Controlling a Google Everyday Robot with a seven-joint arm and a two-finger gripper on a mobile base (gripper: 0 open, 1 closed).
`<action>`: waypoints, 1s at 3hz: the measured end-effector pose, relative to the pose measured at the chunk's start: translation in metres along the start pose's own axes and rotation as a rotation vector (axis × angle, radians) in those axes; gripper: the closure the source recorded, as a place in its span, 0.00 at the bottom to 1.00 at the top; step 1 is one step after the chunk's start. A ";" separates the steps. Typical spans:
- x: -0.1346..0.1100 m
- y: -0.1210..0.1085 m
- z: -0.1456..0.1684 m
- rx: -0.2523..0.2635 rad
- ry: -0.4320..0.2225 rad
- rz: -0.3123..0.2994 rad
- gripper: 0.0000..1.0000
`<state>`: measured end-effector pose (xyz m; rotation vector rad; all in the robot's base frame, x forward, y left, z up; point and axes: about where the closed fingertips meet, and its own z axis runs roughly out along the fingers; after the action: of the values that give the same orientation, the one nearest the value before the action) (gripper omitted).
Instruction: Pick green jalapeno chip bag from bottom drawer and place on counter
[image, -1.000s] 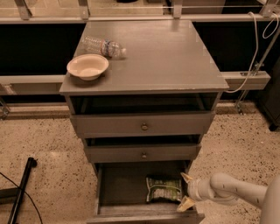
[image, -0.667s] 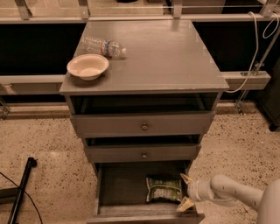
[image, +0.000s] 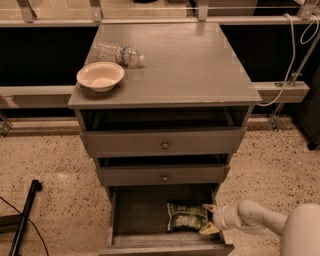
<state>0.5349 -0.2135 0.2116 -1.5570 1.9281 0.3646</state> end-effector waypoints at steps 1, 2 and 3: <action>0.026 0.004 0.015 -0.023 0.049 0.019 0.29; 0.035 0.009 0.028 -0.042 0.102 -0.003 0.29; 0.047 0.015 0.041 -0.061 0.117 -0.001 0.29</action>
Offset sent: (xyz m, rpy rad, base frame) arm -0.0040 -0.0126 -0.0616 -0.1646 0.0718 0.0304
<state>0.5280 -0.2224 0.1485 -1.6514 2.0220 0.3412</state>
